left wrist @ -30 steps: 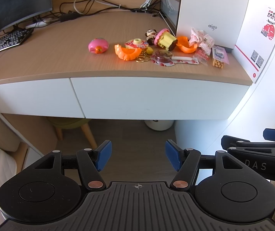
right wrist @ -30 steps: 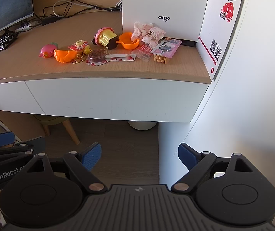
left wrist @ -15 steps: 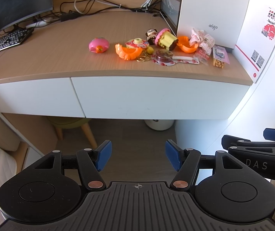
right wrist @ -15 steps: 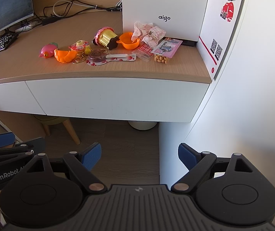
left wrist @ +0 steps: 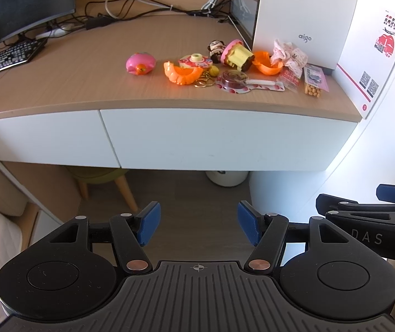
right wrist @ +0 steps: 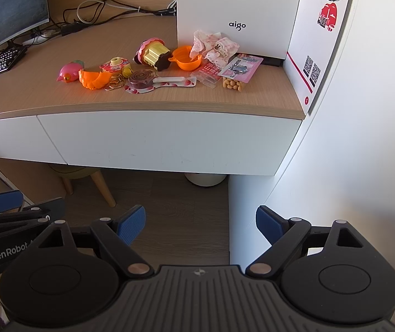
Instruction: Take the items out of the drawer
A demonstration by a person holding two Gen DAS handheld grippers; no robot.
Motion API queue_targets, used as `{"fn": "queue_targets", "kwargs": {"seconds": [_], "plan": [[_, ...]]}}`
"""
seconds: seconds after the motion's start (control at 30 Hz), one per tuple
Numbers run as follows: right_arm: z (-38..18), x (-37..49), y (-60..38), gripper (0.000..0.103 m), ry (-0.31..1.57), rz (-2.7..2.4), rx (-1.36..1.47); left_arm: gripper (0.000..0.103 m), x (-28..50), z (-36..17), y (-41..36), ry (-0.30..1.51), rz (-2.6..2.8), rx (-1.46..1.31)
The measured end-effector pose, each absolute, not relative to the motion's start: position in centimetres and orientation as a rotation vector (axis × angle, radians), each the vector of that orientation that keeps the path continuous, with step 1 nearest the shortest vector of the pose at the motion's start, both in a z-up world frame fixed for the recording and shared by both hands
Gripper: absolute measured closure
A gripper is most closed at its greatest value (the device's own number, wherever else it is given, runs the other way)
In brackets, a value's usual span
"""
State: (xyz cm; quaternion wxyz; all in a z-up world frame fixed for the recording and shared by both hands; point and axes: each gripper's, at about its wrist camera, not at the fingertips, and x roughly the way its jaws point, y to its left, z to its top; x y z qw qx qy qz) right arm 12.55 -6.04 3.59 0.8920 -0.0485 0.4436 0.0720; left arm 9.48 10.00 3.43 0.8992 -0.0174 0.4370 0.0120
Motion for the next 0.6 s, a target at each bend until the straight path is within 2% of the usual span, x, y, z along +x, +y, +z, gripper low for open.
{"fn": "queue_targets", "kwargs": {"seconds": [0.6], "plan": [[3.4, 12.45, -6.03, 0.015, 0.923, 0.152, -0.102, 0.035, 9.57, 3.49, 10.11, 0.905, 0.031, -0.039]]}}
